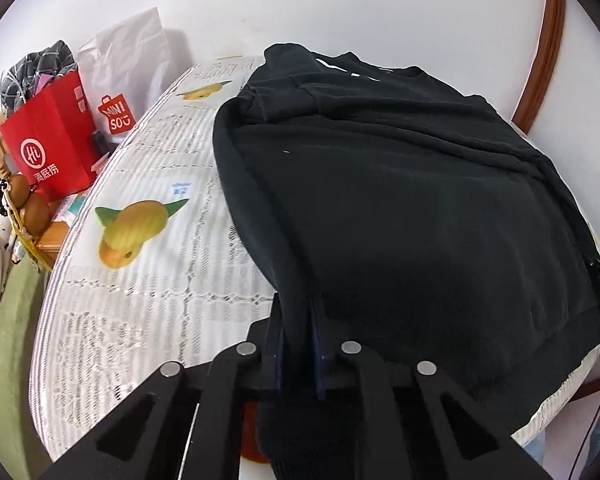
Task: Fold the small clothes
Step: 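Lift the hem with both grippers and fold it toward the collar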
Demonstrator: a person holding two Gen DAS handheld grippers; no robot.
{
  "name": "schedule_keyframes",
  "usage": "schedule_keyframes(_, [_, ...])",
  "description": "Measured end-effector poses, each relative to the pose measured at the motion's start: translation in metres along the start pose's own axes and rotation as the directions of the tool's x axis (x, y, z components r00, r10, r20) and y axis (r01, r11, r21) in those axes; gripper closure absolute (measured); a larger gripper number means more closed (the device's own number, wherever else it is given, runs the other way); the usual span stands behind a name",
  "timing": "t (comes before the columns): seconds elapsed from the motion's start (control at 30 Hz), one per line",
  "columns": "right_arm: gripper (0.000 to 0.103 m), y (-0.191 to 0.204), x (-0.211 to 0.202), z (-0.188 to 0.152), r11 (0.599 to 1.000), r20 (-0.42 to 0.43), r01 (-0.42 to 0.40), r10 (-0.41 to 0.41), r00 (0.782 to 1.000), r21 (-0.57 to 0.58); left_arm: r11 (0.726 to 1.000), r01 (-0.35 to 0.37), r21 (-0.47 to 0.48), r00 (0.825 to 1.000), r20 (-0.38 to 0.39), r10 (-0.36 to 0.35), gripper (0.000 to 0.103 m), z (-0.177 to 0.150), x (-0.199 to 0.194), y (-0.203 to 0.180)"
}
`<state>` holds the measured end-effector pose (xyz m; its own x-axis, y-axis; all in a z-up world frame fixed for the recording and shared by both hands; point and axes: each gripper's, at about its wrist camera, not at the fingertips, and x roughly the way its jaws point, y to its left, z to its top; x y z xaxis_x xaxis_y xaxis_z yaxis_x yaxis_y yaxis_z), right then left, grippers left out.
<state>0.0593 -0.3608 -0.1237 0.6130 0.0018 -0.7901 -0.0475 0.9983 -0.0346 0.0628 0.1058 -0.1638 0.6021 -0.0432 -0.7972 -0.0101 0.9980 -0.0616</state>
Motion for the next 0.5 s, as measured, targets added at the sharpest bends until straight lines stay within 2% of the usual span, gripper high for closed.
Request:
schedule_keyframes(0.07, [0.095,0.000,-0.009,-0.004,1.000,0.018,0.009,-0.009,1.000,-0.018,1.000,0.000,-0.003,1.000,0.014,0.000,0.094,-0.002,-0.008,0.005])
schedule_keyframes(0.13, [0.095,-0.008,-0.022,-0.008,1.000,0.035,-0.019,0.019,0.999,0.007,1.000,0.027,-0.005,0.999,0.039,-0.027,0.094,-0.004,-0.022,0.013])
schedule_keyframes(0.3, [0.095,-0.028,-0.058,-0.016,0.991,0.093,-0.121,0.115,0.989,0.061,0.988,0.141,-0.055,0.987,0.085,-0.136,0.094,-0.006,-0.056,0.032])
schedule_keyframes(0.5, [0.095,-0.022,-0.080,0.005,0.989,0.176,-0.136,0.125,0.976,0.049,0.983,0.174,-0.057,0.973,0.162,-0.163,0.094,0.016,-0.075,0.033])
